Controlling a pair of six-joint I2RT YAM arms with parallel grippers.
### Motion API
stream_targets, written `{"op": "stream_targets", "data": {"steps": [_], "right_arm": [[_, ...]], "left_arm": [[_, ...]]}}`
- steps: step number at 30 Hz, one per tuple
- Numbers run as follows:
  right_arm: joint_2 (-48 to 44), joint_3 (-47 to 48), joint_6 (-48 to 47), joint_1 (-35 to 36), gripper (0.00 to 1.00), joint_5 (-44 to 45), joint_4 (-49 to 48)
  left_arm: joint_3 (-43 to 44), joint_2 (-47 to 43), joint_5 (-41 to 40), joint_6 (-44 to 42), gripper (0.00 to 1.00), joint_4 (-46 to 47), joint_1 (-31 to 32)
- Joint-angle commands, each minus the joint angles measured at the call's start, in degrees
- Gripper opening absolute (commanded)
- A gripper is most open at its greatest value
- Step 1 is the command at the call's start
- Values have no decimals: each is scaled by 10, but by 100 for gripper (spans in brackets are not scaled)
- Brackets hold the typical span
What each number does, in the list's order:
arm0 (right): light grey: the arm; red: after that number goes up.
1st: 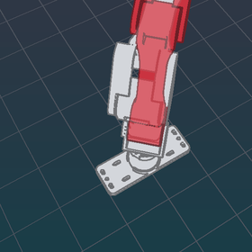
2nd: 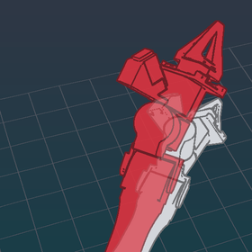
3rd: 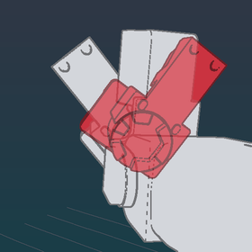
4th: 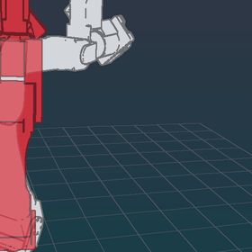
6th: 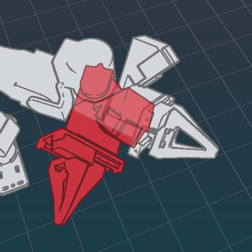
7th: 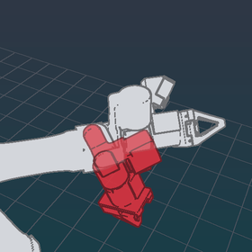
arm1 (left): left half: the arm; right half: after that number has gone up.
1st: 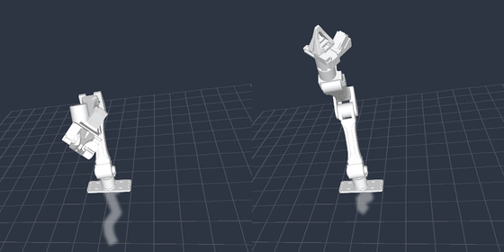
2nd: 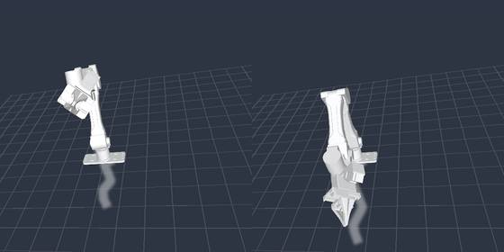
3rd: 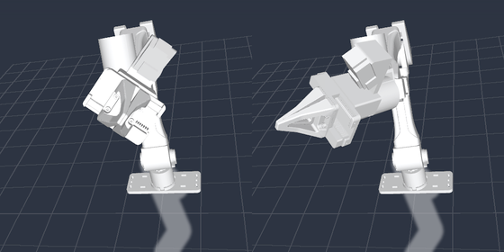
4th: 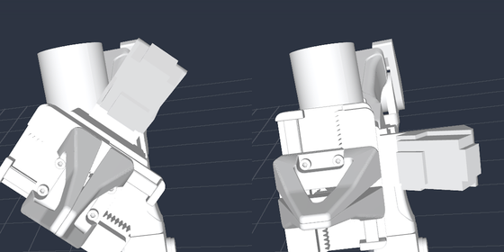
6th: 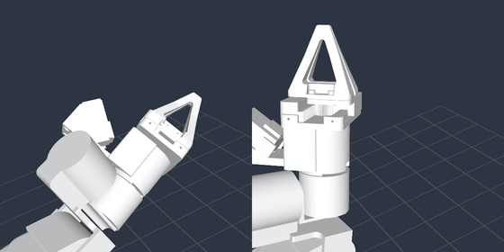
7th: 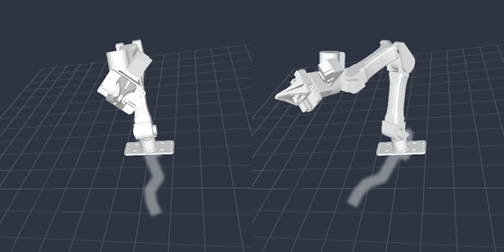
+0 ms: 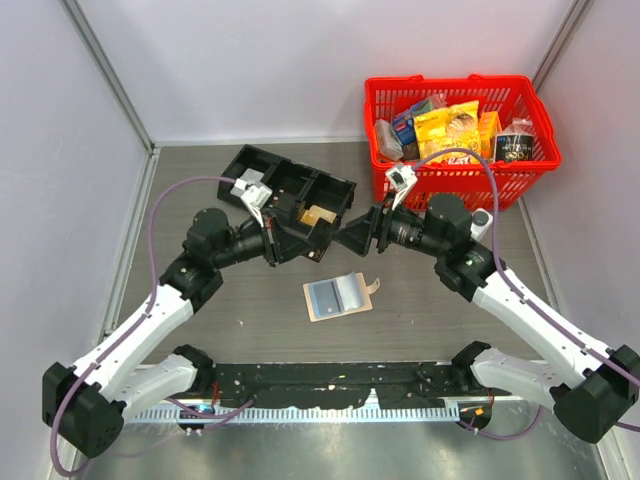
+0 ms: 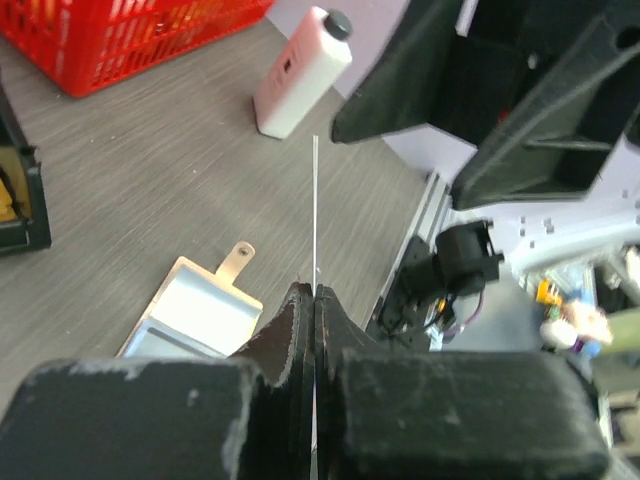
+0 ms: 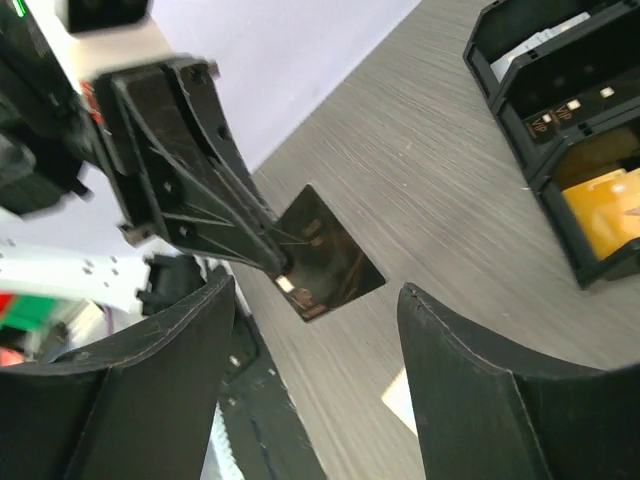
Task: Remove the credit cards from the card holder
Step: Place the credit card in the storage box.
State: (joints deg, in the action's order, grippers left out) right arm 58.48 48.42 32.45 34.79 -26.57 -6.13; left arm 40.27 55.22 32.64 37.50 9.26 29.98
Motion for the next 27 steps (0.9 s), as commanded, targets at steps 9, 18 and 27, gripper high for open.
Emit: {"op": "stream_targets", "data": {"steps": [9, 18, 27], "right_arm": [[35, 199, -357, 3, 68, -204, 311], [85, 227, -382, 27, 67, -264, 312], [122, 231, -365, 60, 48, -283, 271]], "left_arm": [[224, 18, 157, -399, 0, -456, 11], [259, 30, 168, -407, 0, -481, 25], [271, 38, 180, -411, 0, -496, 30]]}}
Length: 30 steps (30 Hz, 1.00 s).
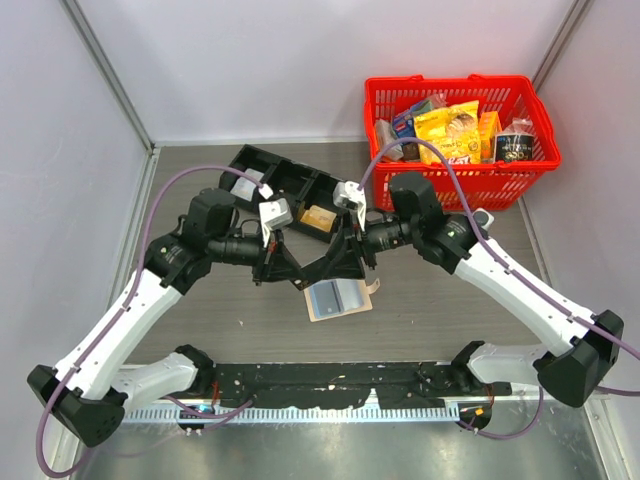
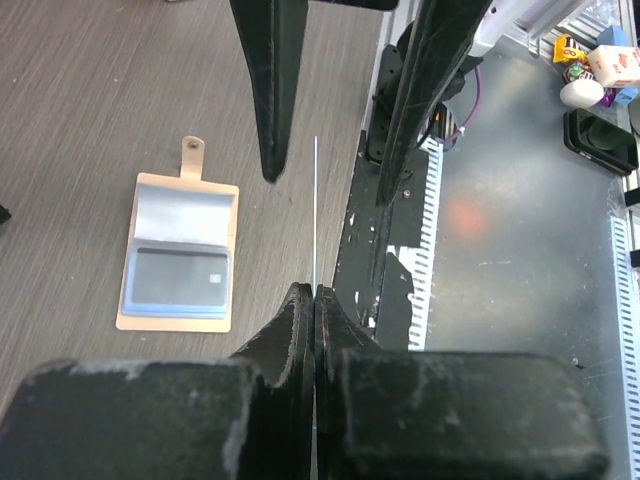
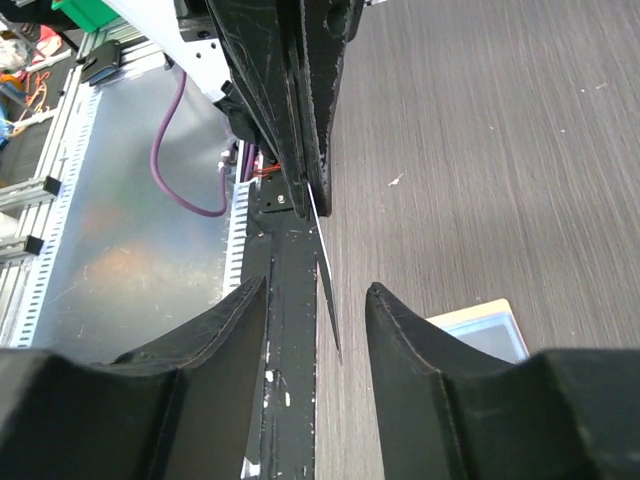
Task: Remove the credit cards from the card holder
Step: Place the credit card in the storage box.
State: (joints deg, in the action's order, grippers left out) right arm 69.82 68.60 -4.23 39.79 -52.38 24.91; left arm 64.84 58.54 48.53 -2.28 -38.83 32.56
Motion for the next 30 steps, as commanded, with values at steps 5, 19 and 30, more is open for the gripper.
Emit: {"op": "stream_targets", "data": {"steps": [5, 19, 30], "right_arm": [[11, 23, 21, 11, 11, -42, -57], [-66, -156, 292, -47, 1, 94, -354], [-123, -289, 475, -52, 1, 224, -578]], "left_arm": [[30, 8, 16, -15, 12, -23, 5], [-145, -113, -325, 259, 69, 299, 1], [-337, -197, -416, 512, 71, 604, 1]]}}
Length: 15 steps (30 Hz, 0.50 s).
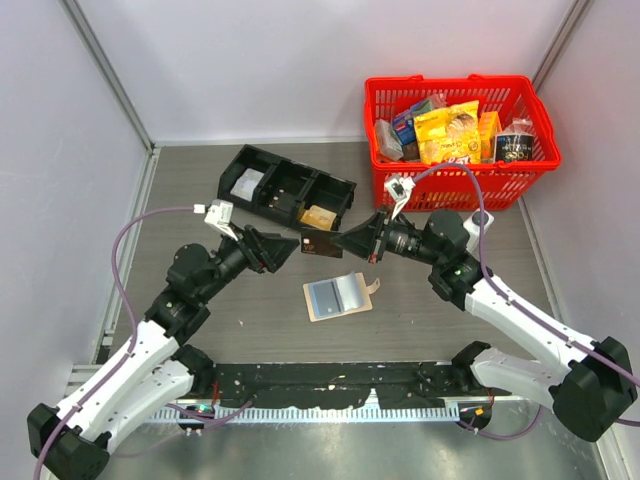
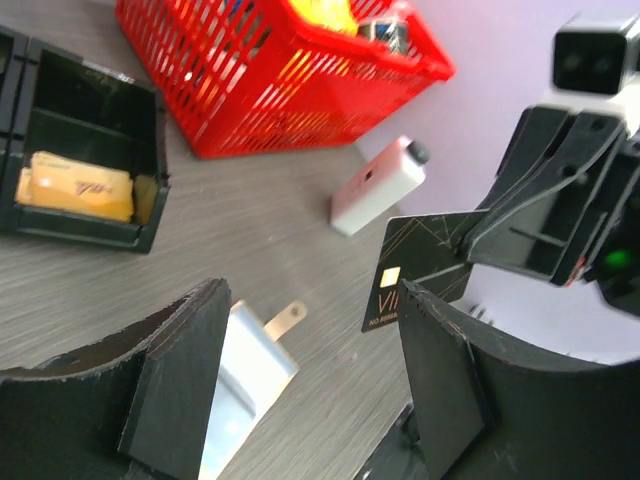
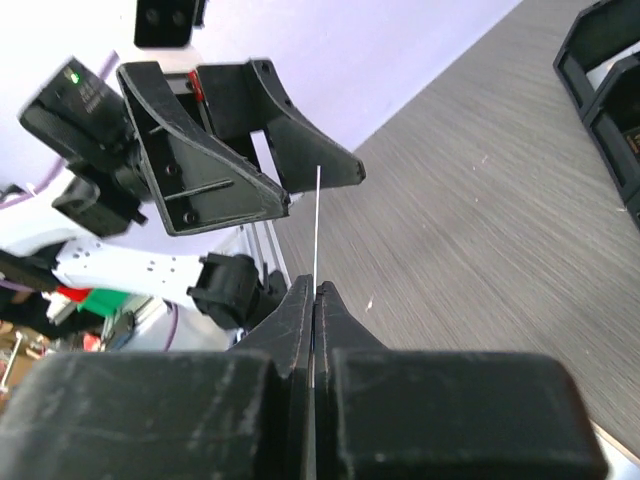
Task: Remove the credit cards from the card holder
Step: Place the credit card in the storage box.
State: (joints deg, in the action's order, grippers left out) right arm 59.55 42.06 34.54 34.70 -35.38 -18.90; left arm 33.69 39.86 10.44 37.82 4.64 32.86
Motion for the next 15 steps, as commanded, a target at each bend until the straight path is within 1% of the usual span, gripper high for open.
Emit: {"op": "stream_targets", "data": {"steps": [1, 5, 8, 15], "right_arm": [[-22, -31, 93, -1, 1, 57, -154], [-21, -49, 126, -1, 1, 68, -192], [-15, -61, 145, -1, 1, 72, -230], [7, -71, 183, -1, 1, 62, -287]], "left_arm": [[-34, -8, -32, 132, 71, 187, -1], [-63, 14, -9, 194, 69, 276, -2], [-68, 45, 14, 230, 67, 318, -2], [-65, 90, 43, 255, 62, 363, -2]]}}
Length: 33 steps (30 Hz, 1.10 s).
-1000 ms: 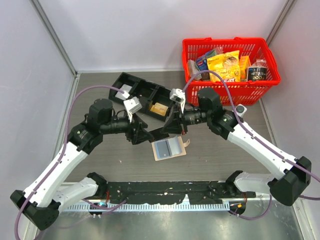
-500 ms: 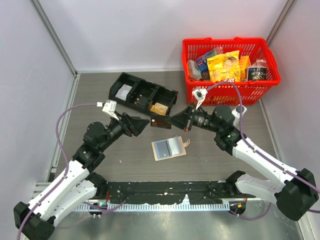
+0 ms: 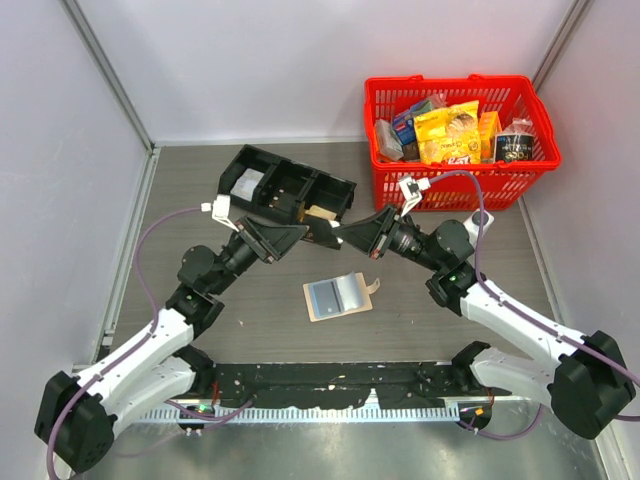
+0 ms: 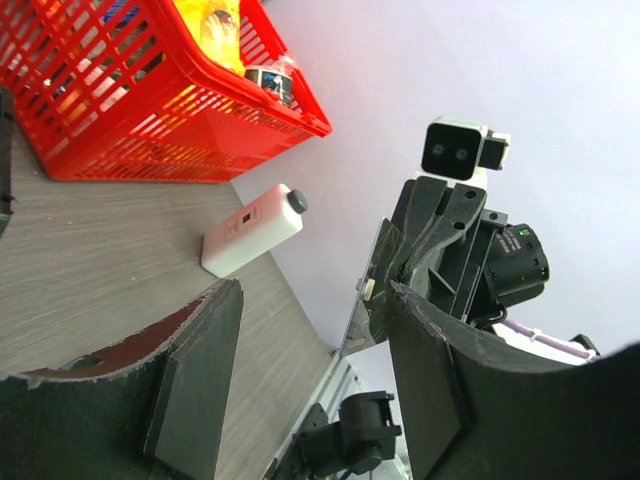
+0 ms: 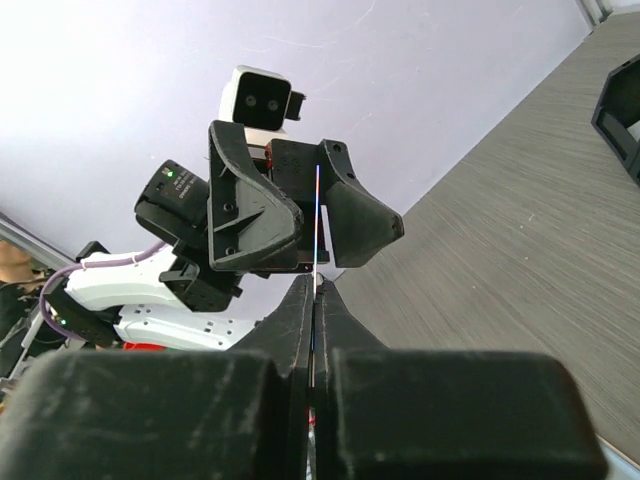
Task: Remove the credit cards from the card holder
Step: Place the credit card in the storage box.
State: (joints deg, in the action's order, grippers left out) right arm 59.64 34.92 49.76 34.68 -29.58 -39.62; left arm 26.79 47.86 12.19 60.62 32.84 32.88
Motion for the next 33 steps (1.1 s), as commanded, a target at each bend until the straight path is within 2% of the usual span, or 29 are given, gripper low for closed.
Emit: {"op": "stream_targets", "data": {"steps": [1, 5, 10, 14, 17, 18, 22, 23, 25, 27, 28, 31, 33], "right_arm": [[8, -1, 32, 0, 1, 5, -84], [10, -5, 35, 0, 1, 8, -86], [14, -2, 34, 0, 1, 8, -89], [22, 1, 34, 0, 1, 3, -86], [23, 3, 32, -1, 1, 0, -71], [23, 5, 29, -2, 3, 0, -55], [13, 12, -2, -11, 33, 3, 11], [8, 14, -18, -15, 47, 5, 29], [-3, 21, -48, -25, 63, 11, 83], [-16, 30, -81, -34, 69, 22, 141], [-22, 36, -101, -36, 77, 31, 183], [-29, 54, -133, -62, 77, 47, 281], [-36, 51, -129, -85, 78, 49, 310]], "left_arm": [[6, 14, 31, 27, 61, 87, -2], [13, 32, 60, 29, 56, 100, -2], [11, 48, 73, 42, 40, 126, -2], [12, 45, 71, 36, 20, 132, -1], [13, 37, 59, 16, 0, 115, -2], [15, 35, 53, 4, 0, 97, -2], [33, 17, 28, -59, 0, 16, -5], [38, 15, 21, -75, 0, -6, -9], [45, 10, 9, -101, 0, -45, -19], [55, 12, -1, -125, 0, -86, -33], [61, 14, -3, -138, 0, -100, -43], [74, 31, -18, -168, 0, -139, -69], [84, 54, -28, -184, 0, -152, -84]]}}
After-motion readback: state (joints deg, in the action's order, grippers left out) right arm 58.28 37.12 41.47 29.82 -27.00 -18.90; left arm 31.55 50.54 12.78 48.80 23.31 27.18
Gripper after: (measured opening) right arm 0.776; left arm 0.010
